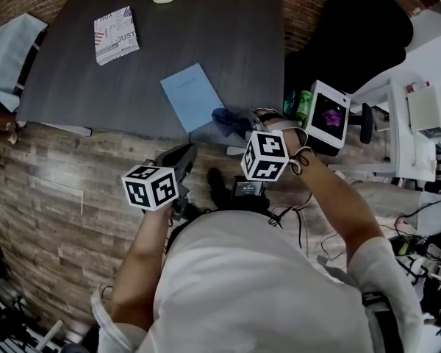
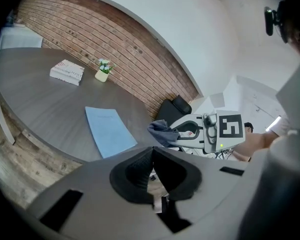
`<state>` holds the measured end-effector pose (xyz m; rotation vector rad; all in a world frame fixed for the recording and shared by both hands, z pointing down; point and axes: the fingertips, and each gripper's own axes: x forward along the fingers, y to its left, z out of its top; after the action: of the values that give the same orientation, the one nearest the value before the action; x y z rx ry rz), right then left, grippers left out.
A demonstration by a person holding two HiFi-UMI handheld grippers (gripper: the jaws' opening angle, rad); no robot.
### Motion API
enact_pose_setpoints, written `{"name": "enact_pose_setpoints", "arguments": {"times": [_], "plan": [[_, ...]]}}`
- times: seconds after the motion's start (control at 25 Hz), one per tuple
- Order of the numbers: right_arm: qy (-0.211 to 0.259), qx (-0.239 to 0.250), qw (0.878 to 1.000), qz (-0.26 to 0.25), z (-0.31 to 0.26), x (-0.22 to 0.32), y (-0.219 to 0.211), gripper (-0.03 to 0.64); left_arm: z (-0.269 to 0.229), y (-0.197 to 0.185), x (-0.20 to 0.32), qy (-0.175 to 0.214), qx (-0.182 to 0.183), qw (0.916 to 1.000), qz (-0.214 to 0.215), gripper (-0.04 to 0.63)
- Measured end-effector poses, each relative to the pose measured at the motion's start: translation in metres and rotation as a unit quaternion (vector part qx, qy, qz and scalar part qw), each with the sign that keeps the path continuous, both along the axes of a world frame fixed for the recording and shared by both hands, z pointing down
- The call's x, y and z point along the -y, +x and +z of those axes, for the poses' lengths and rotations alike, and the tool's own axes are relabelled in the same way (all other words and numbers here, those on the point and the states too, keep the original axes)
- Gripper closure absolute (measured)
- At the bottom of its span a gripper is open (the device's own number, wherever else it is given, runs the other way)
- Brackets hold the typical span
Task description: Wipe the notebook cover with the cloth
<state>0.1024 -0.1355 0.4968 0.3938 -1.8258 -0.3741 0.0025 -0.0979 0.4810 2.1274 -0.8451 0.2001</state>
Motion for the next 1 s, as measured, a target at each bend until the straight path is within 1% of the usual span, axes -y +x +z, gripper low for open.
{"name": "enact_pose_setpoints", "arguments": {"times": [0.32,0.56,0.88,0.96,1.0], "plan": [[0.002,0.074,0.995,0.066,-0.028,-0.014,-0.009,0.532,-0.026,-0.006,-0.009,0.022,-0.019,0.9996,-0.002,0.586],[0.0,0.125,0.986,0.111,-0.046,-0.029,-0.008,0.532,-0.039,-0.012,-0.023,0.031,-0.029,0.9991,-0.006,0.586],[-0.001,0.202,0.965,0.167,-0.079,-0.05,-0.009,0.532,-0.069,-0.021,-0.041,0.062,-0.037,0.9974,-0.006,0.588],[-0.006,0.234,0.955,0.183,-0.088,-0.055,-0.013,0.532,-0.08,-0.023,-0.045,0.072,-0.04,0.9966,-0.004,0.588],[-0.01,0.254,0.948,0.193,-0.093,-0.058,-0.014,0.532,-0.085,-0.024,-0.047,0.076,-0.042,0.9962,-0.004,0.586]]}}
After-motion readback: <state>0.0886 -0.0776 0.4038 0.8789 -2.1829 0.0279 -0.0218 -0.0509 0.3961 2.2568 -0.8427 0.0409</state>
